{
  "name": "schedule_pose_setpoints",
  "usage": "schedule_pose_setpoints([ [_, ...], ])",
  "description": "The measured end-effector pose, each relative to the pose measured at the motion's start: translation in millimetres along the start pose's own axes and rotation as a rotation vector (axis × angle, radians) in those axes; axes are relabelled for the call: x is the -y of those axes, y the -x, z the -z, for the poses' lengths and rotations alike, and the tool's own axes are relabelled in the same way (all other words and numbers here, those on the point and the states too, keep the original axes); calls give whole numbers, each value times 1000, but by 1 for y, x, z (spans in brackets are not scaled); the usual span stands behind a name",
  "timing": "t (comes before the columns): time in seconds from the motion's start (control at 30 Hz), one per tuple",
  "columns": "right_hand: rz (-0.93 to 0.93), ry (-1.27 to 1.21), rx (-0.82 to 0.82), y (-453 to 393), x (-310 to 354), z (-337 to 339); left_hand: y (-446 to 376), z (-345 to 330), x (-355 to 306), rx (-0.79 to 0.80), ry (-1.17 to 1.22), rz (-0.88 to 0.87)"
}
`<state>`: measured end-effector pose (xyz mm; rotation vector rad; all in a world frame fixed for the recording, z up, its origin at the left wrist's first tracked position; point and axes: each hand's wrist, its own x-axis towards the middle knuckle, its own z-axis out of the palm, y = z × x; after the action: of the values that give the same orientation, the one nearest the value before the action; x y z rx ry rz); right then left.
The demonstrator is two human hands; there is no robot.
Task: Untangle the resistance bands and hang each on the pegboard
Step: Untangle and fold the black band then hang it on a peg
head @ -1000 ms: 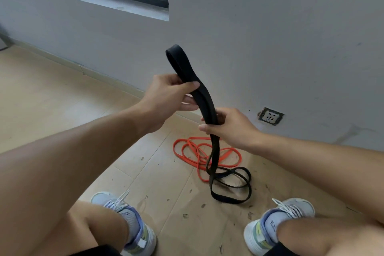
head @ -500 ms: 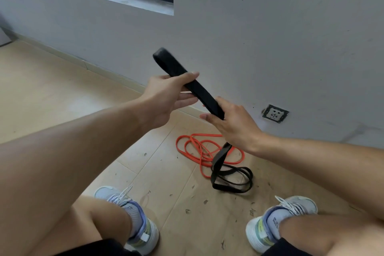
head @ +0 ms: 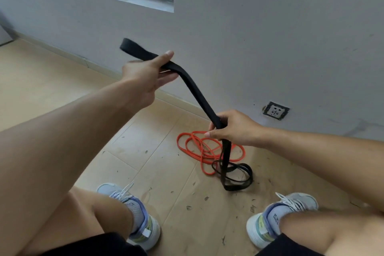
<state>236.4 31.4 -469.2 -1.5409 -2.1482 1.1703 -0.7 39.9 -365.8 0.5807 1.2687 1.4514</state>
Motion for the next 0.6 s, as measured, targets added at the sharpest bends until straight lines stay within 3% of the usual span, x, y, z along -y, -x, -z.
schedule_pose_setpoints([
  [0.13, -103, -19, -20, -4, -8, 7, -22, 27, 2, -142, 75, 92],
  [0.23, -71, -99, -53, 0, -4, 14, -33, 40, 9, -167, 69, 227],
  [0.33, -3, -77, -148, 5, 6, 22, -38, 49, 18, -14, -145, 434],
  [0.43, 65, -145, -136, 10, 19, 30, -33, 55, 31, 211, -622, 611],
  [0.5, 94, -156, -96, 12, 25, 31, -22, 47, 37, 338, -919, 511],
  [0.6, 95, -199, -31, 14, 29, 28, -4, 20, 42, 590, -1066, 216],
])
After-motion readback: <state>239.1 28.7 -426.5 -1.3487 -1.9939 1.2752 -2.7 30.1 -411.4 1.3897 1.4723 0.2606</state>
